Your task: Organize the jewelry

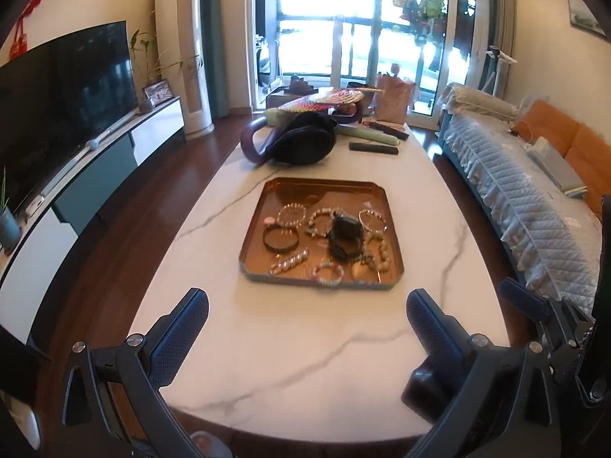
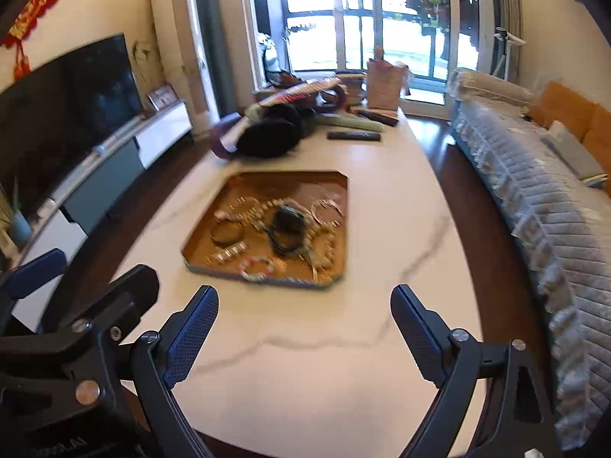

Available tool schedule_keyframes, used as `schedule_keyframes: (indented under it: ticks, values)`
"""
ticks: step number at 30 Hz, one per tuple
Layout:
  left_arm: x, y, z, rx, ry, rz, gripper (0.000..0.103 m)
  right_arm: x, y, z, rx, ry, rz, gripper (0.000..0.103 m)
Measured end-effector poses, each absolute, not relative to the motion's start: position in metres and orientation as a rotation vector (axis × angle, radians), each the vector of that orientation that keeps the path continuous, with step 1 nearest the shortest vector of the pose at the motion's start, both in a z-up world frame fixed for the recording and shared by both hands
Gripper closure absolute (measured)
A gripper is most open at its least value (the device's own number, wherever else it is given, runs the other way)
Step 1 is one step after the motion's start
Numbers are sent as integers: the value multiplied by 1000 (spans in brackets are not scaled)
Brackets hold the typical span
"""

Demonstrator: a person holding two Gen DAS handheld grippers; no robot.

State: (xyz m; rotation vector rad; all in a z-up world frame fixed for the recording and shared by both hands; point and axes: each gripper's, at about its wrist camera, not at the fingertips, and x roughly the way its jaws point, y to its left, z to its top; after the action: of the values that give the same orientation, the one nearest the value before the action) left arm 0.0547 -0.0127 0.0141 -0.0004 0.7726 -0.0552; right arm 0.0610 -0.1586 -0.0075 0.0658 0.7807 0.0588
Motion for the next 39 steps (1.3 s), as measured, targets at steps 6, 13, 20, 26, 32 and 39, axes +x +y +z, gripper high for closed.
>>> schedule_keyframes:
  ticks: [6, 13, 20, 26, 32, 39]
  values:
    - [48, -15, 13, 18, 749, -26, 0, 64, -162, -13, 63, 797, 68, 12]
    - [57, -15, 5, 5, 782, -26, 0, 62, -163, -16, 46, 787, 32, 12]
    - [65, -17, -2, 13, 805, -40, 0, 67, -164, -23, 46, 806, 19, 12]
    - [66, -18, -1, 20, 805, -40, 0, 68, -164, -26, 49, 804, 30, 12]
    - [68, -19, -4, 23, 815, -35, 0, 71, -166, -30, 57, 815, 36, 12]
    - [70, -19, -4, 30, 813, -37, 0, 71, -167, -29, 52, 806, 34, 12]
